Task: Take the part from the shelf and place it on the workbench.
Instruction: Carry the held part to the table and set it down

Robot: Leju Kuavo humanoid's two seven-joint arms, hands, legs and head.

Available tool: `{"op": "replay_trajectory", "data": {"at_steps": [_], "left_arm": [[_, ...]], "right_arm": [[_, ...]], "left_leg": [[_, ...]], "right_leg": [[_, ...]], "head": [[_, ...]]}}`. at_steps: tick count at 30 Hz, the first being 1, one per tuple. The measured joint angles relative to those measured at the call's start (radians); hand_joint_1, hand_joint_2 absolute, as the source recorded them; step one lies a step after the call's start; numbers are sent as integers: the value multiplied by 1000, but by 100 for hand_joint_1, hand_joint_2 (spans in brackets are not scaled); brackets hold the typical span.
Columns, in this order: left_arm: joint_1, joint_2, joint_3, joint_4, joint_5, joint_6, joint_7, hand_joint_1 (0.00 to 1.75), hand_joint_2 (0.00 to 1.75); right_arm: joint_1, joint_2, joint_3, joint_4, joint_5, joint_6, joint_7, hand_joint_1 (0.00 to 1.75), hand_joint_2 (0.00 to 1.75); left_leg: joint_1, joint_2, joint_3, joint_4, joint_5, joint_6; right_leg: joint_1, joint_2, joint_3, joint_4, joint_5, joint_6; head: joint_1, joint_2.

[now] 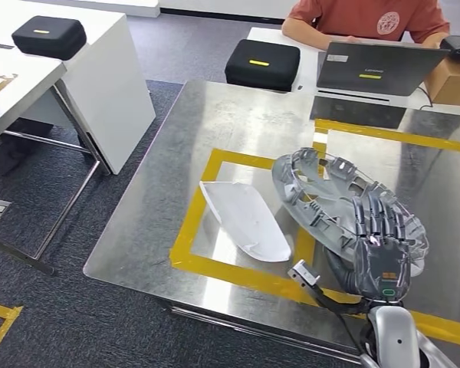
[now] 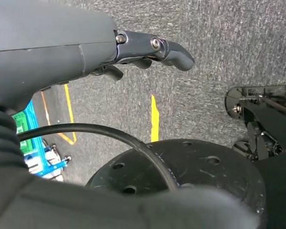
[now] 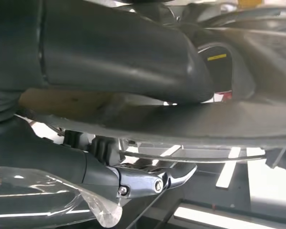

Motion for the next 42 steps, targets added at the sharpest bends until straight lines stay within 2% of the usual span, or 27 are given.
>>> {"op": "replay_trajectory", "data": {"at_steps": [19,28,35,42], "left_arm": [[0,-4,9,0,10,0,6,0,0],[3,-8,23,0,20,-1,18,0,0],[7,-13,39,-1,37,-2,22,0,0],[21,-24,71,-8,60,-1,40,0,0]], "right_arm": [[10,18,-15,5,1,2,0,0,0],[39,9,-68,-94,0,4,0,0,0],[108,4,-101,-164,0,54,0,0,0],[254,0,-166,-254,0,137,0,0,0]], "left_leg": [[0,0,0,0,0,0],[0,0,1,0,-1,0],[0,0,1,0,-1,0],[0,0,-1,0,-3,-1]], "right_leg": [[0,0,1,0,0,0],[0,0,0,0,0,0],[0,0,0,0,-1,1],[0,0,1,0,-2,2]], "head": [[0,0],[0,0],[0,0],[0,0]]}}
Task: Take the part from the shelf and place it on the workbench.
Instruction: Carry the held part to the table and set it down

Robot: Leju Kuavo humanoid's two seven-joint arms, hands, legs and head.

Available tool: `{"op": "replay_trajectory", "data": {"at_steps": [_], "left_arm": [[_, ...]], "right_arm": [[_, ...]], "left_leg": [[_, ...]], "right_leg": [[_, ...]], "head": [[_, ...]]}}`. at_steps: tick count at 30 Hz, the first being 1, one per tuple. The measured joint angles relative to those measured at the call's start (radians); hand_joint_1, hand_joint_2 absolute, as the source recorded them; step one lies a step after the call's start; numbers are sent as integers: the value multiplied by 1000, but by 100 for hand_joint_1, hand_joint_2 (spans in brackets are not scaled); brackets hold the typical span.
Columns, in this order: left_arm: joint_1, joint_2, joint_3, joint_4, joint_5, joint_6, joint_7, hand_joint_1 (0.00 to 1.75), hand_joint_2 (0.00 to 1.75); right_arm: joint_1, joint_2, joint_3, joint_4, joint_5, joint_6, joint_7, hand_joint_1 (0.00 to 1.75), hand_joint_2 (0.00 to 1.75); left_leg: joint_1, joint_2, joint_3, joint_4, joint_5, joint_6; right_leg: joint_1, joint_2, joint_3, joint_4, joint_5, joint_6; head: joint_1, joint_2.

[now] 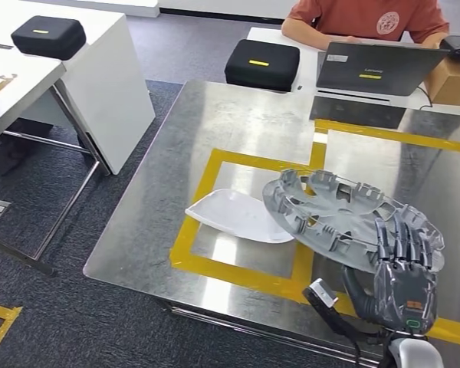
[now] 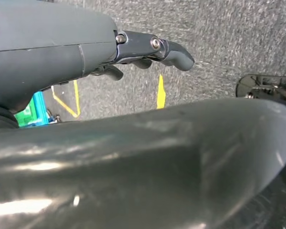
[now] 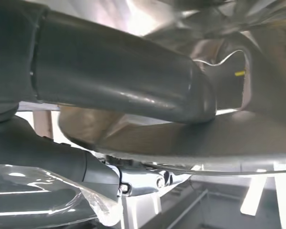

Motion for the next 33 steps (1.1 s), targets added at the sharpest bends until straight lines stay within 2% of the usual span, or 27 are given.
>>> {"op": "replay_trajectory", "data": {"at_steps": [2,6,21,27,33], "left_arm": [[1,-2,7,-3,2,0,1,0,0],[3,-6,18,-10,3,0,7,0,0],[6,-15,46,-37,-5,1,31,0,0],[6,-16,56,-40,-8,3,38,0,0],[12,-21,82,-46,-6,0,54,0,0]], "right_arm": [[29,-1,-14,-18,0,6,0,0,0],[64,-5,-37,-44,0,3,0,0,175],[68,-12,-48,-36,0,-4,0,0,175],[77,-9,-55,-31,-2,60,-8,0,175],[120,4,-112,-28,-31,105,-34,0,175]], "left_leg": [[0,0,0,0,0,0],[0,0,0,0,0,0],[0,0,1,0,0,0],[0,0,1,0,0,0],[0,0,1,0,-1,1]], "right_leg": [[0,0,0,0,0,0],[0,1,0,0,0,0],[0,1,1,0,0,0],[0,1,1,0,0,0],[0,0,1,0,0,0]], "head": [[0,0],[0,0],[0,0],[0,0],[0,0]]}}
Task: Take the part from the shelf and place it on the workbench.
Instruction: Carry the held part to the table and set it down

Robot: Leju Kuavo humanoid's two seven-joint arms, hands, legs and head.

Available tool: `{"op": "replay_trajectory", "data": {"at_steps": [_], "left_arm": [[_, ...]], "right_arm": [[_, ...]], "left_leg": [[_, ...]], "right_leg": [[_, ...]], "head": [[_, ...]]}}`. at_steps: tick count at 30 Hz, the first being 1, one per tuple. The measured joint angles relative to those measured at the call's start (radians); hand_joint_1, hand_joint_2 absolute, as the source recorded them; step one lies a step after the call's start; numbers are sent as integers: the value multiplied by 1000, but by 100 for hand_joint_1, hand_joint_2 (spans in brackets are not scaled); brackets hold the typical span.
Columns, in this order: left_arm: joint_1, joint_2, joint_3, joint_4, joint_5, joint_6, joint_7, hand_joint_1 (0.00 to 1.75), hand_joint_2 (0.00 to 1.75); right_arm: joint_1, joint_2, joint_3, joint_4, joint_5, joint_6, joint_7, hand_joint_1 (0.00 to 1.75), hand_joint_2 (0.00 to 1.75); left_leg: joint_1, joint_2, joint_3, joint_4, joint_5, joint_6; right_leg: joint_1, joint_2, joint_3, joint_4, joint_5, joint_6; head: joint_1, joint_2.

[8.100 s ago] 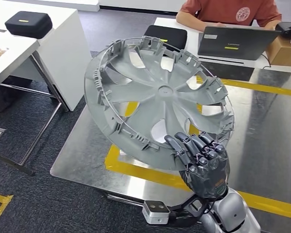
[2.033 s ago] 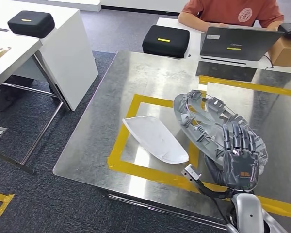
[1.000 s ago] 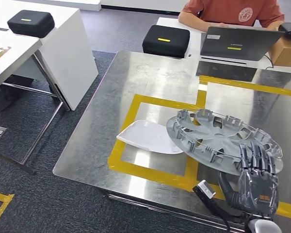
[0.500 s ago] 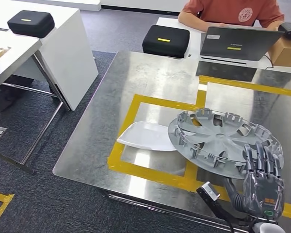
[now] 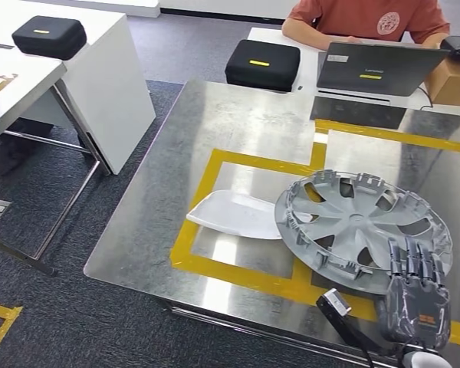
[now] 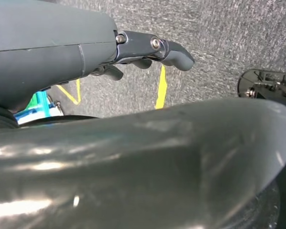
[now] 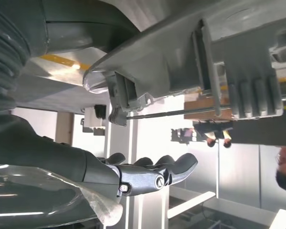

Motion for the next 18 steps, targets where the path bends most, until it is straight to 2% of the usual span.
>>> {"op": "replay_trajectory", "data": {"at_steps": [18], "left_arm": [[6,-17,64,-23,5,-1,16,0,0]], "right_arm": [[122,2,-120,-77,-51,-6,20,0,175]], "left_leg": [[0,0,0,0,-1,1]], "right_leg": [[0,0,0,0,-1,1]], "head": [[0,0]]}}
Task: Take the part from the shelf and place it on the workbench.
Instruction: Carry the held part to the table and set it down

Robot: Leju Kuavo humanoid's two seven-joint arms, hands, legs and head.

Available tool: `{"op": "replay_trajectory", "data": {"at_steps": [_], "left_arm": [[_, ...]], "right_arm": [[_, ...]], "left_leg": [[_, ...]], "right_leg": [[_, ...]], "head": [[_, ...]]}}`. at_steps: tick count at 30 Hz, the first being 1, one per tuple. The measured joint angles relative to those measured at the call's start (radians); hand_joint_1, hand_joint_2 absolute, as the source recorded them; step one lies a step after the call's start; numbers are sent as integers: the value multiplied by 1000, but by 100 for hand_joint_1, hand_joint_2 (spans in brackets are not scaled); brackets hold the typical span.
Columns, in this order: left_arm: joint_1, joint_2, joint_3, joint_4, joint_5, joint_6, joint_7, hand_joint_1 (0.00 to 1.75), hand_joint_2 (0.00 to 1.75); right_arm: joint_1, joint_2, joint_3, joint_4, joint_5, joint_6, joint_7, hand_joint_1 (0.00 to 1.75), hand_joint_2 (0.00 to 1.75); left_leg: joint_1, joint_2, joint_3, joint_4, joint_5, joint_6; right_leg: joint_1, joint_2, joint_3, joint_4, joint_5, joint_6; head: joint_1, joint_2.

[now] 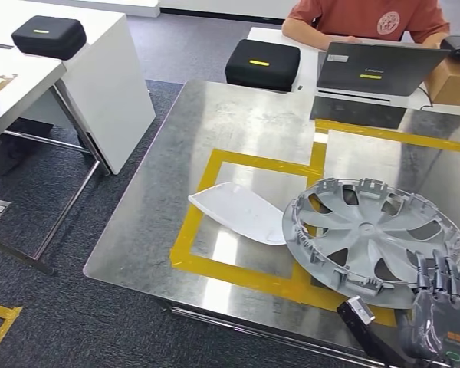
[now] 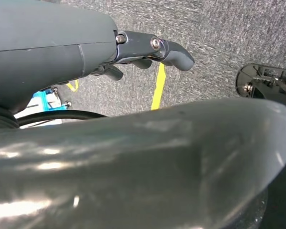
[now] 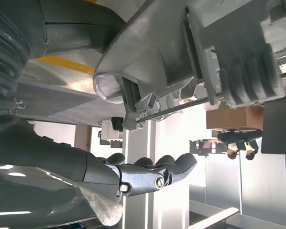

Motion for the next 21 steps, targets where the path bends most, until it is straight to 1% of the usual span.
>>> {"op": "replay_trajectory", "data": {"at_steps": [9,21], "left_arm": [[1,-4,8,-6,0,-3,3,0,0],[18,-22,42,-37,-8,-33,18,0,0]], "right_arm": [[18,0,-13,-15,-5,-4,2,0,175],[115,0,-45,-124,-9,-21,11,0,175]], "left_leg": [[0,0,0,0,0,0],[0,0,0,0,-1,1]], "right_leg": [[0,0,0,0,0,0],[0,0,0,0,-2,2]], "head": [[0,0],[0,0]]}}
